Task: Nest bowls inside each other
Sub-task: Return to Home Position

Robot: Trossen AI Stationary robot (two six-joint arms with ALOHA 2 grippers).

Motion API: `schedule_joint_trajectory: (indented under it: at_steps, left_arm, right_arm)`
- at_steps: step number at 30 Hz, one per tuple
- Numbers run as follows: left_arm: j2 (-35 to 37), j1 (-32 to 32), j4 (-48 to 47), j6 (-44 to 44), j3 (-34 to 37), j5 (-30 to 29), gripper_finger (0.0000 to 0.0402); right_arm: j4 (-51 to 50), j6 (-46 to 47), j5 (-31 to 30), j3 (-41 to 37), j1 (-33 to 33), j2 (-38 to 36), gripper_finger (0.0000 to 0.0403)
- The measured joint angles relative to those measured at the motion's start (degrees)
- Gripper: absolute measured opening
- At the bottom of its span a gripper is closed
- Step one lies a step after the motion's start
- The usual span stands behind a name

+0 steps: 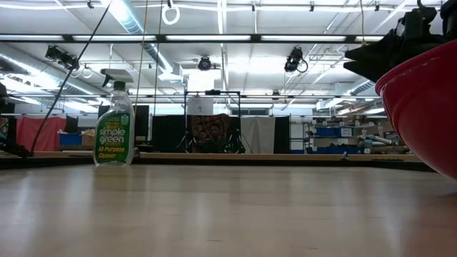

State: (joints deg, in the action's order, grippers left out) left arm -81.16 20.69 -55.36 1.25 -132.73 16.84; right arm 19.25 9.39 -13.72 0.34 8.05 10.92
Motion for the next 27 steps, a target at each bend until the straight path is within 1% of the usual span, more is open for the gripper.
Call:
schedule_joint_trajectory:
  at_steps: [1,2,5,7,9,11,13,14,16,19,22,25,27]
  left_arm:
    - [0.9,0.1,0.0,0.6,0.0,0.0,0.0116]
    - [1.8,0.5,-2.6,2.2,0.0,-0.1,0.0116]
    - [4.6,4.1,-15.0,6.1,0.0,-0.2,0.0116]
    - [5.8,6.3,-20.8,7.2,0.0,0.4,0.0116]
    - [6.6,7.9,-23.3,8.2,0.0,1.1,0.0116]
    - [7.2,8.5,-23.6,9.0,0.2,2.3,0.0116]
    - [8.6,8.5,-22.7,9.5,3.2,4.1,0.0116]
    - [9.7,8.5,-21.7,9.8,6.2,4.5,0.0116]
    - [13.5,8.5,-17.2,9.7,15.3,4.7,0.0116]
    - [21.3,8.5,-6.6,6.4,33.7,5.1,0.0116]
    - [30.4,8.5,8.8,-0.5,52.9,6.7,0.0116]
    - [39.0,8.5,26.3,-9.6,70.3,6.7,0.0116]
    - [43.9,8.5,37.5,-16.3,80.5,5.9,0.0116]
  right_arm:
    - [0.0,0.0,0.0,0.0,0.0,0.0,0.018]
    - [0.0,-0.1,0.0,0.0,0.0,0.0,0.018]
    - [0.0,0.0,0.0,0.0,0.0,0.0,0.018]
    - [0.0,-0.1,0.0,0.0,0.0,0.0,0.018]
    - [0.0,-0.1,0.0,0.0,0.0,0.0,0.018]
    - [0.0,0.0,0.1,0.0,0.0,0.0,0.018]
    - [0.0,-0.1,0.1,0.0,0.0,0.0,0.018]
    - [0.0,-0.1,0.1,0.0,0.0,0.0,0.018]
    - [0.0,-0.1,0.1,0.0,0.0,0.0,0.018]
    - [0.0,-0.1,0.1,0.0,0.0,0.0,0.018]
    - [0.0,-0.1,0.1,0.0,0.0,0.0,0.018]
    - [0.0,-0.1,0.1,0.0,0.0,0.0,0.018]
    - [0.0,-0.1,0.1,0.0,0.0,0.0,0.018]
